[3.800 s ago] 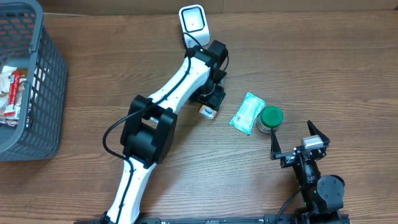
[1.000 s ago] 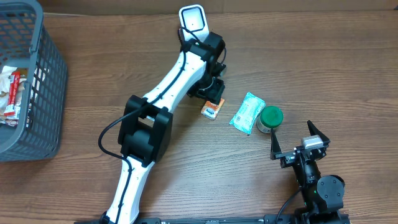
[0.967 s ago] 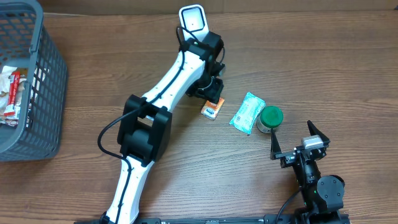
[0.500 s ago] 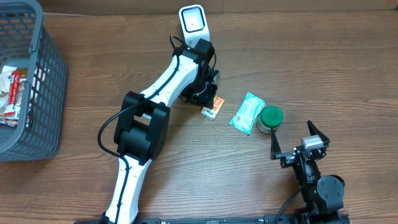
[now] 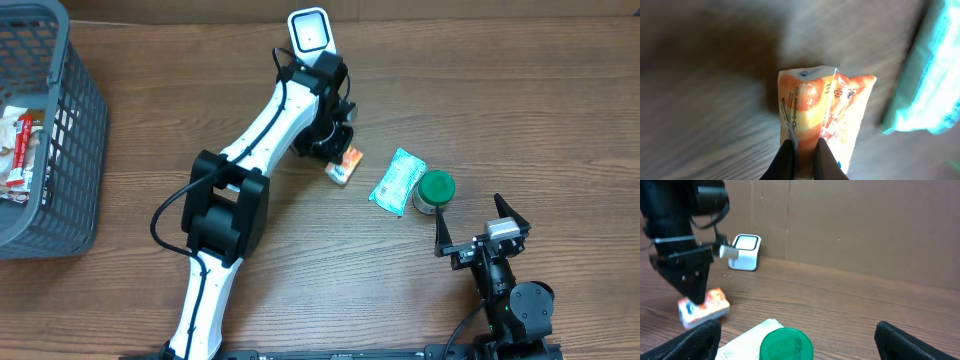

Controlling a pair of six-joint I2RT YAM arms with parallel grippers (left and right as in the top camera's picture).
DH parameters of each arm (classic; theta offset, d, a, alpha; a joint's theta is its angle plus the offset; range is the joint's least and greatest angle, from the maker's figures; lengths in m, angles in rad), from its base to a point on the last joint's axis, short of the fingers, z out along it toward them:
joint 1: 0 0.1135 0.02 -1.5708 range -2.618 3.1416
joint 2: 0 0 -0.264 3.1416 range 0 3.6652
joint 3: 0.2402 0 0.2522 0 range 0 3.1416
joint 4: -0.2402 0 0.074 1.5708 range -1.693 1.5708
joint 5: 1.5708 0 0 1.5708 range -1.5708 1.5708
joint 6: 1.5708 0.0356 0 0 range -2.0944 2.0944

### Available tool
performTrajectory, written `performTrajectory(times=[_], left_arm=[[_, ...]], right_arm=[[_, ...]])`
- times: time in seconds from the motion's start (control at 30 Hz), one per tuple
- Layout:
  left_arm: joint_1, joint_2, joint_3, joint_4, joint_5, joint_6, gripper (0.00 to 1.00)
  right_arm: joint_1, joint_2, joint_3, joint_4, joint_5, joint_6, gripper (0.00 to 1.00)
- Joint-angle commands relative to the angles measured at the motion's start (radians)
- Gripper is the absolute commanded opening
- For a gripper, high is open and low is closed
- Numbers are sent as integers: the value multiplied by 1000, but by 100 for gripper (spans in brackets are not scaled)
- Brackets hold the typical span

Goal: Scan the item barcode

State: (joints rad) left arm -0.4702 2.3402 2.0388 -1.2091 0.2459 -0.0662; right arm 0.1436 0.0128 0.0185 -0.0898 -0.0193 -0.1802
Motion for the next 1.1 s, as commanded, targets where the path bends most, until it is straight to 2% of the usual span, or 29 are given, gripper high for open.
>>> performTrajectory(times=[0.0,0.3,0.47,0.73,1.07], left_arm=[[-58,-100,37,-22,-286,-79,4],[-294,-99,-47,-56,-874,-325,4],[-394,-90,-142,0,-1091,-426,4],[-435,-89,-241,89,-1117,-494,4],[-426,-95,-253,92,-1085,-510,6]], right_arm=[[-6,-10,-11,6,-1,0,100],[-6,-10,-11,6,-1,0,100],[-6,-10,-11,6,-1,0,100],[-6,-10,-11,6,-1,0,100],[-6,-10,-11,6,-1,0,100]])
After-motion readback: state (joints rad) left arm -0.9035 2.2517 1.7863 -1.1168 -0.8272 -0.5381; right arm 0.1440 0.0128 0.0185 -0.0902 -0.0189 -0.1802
